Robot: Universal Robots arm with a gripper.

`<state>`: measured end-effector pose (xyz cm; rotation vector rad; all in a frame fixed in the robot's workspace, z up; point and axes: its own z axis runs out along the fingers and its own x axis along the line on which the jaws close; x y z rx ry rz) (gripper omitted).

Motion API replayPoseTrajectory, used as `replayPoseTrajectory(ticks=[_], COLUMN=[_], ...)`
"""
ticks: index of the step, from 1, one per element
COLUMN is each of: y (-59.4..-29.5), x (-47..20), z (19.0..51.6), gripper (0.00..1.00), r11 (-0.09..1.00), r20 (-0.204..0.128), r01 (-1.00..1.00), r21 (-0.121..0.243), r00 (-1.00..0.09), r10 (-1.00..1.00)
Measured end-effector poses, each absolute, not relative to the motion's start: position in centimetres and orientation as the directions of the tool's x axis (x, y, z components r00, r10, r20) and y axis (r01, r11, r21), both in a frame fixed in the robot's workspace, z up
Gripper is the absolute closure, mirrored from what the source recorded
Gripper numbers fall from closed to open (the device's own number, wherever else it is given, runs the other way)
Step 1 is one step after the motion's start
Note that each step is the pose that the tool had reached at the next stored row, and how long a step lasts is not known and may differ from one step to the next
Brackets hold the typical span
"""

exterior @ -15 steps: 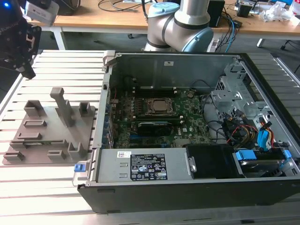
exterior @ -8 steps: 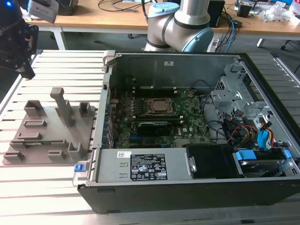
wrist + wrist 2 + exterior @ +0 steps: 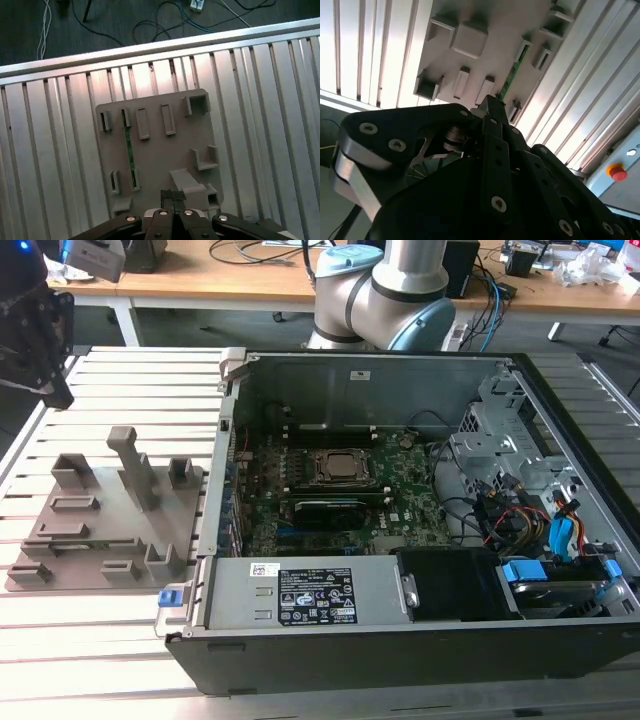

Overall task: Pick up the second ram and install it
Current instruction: 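Pick up the second ram and move it above second insertion slot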

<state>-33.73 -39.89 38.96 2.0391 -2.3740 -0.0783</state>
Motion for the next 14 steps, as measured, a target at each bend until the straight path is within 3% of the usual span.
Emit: replayPoseTrajectory(ticks=[5, 12, 14], y=[-39.89, -39.88, -39.88], x=[-33.73, -33.73, -33.73], z=[38.96, 38.96, 38.96], gripper=[0.89, 0.89, 0.83], r11=[0.044, -0.018, -0.019], r20=[-0.023, -0.018, -0.018], r01=[-0.998, -0.999, -0.999], r21=[0.045, 0.045, 0.045], r00=[-0.045, 0.017, 0.018], r10=[-0.999, -1.0, -1.0])
